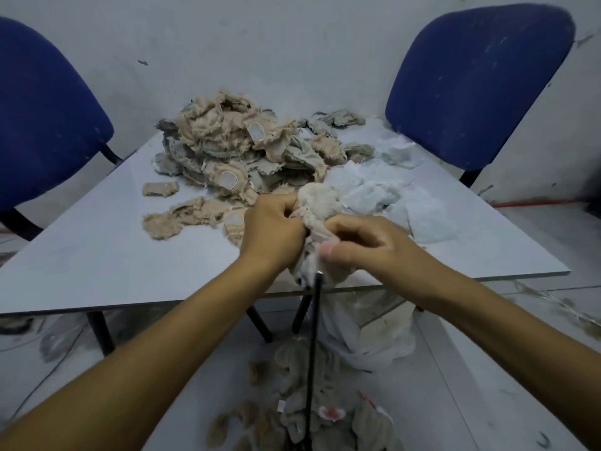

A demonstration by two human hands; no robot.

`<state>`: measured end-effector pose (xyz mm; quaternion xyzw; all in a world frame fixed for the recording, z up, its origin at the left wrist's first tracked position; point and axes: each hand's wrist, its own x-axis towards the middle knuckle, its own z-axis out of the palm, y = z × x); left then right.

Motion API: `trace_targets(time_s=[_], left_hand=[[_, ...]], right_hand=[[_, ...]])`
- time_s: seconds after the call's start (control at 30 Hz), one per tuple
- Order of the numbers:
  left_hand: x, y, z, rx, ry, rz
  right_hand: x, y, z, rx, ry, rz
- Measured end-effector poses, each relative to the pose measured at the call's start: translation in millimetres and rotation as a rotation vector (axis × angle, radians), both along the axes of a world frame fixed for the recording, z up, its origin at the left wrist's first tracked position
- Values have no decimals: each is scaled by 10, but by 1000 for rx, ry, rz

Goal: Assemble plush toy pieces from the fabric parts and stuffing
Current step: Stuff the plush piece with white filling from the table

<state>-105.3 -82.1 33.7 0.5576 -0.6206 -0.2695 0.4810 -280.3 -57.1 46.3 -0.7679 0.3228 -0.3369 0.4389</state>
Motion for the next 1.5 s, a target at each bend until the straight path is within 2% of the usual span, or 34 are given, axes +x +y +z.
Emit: trace_targets(time_s=[0.07, 0.13, 0.2, 0.3, 0.47, 0.5, 0.57, 0.67, 0.73, 0.77, 0.83, 0.9, 0.93, 1.0, 1.07, 1.17, 1.27, 1.33, 1.43, 1.5], left_hand=[[-35, -52, -7, 39, 36, 29], [8, -105, 54, 118, 140, -126], [100, -131, 104, 252, 282, -354], [172, -103, 125, 398, 401, -588], [43, -53, 67, 318, 413, -585], [0, -34, 52, 269, 365, -571], [-81, 9, 27, 131, 138, -521], [-147, 42, -15, 67, -116, -438], [-126, 10, -30, 49, -149, -395], [-100, -22, -27, 55, -96, -377], [-22, -113, -24, 88, 71, -314], [66, -212, -43, 118, 180, -222], [90, -248, -74, 129, 216, -179], [76, -273, -168, 170, 287, -114], [14, -243, -242, 209, 345, -126], [-52, -180, -227, 213, 417, -243], [-68, -150, -174, 309, 537, -387], [-82, -98, -162, 305, 422, -491], [-103, -31, -186, 216, 155, -460], [-101, -32, -190, 195, 189, -438]], right_hand=[[8, -59, -24, 110, -24, 45], [-97, -143, -25, 288, -91, 100], [-214, -217, -18, 346, -147, 102], [-236, -240, -69, 227, -134, -45], [-9, -281, -188, 35, -162, -389], [16, -320, -215, -15, -161, -482], [46, -399, -275, -68, -129, -659], [88, -458, -389, 4, -61, -804], [150, -470, -395, 140, -112, -769], [161, -475, -379, 242, -195, -705], [159, -462, -304, 511, -388, -469], [116, -418, -256, 672, -456, -230], [89, -404, -267, 635, -386, -150], [51, -377, -312, 422, -178, -104], [47, -350, -331, 210, -60, -210], [42, -369, -346, -10, -42, -387], [-9, -454, -391, 22, -105, -465], [-35, -524, -429, 22, -115, -571], [11, -582, -499, 5, -59, -722], [30, -579, -496, 67, -53, -713]])
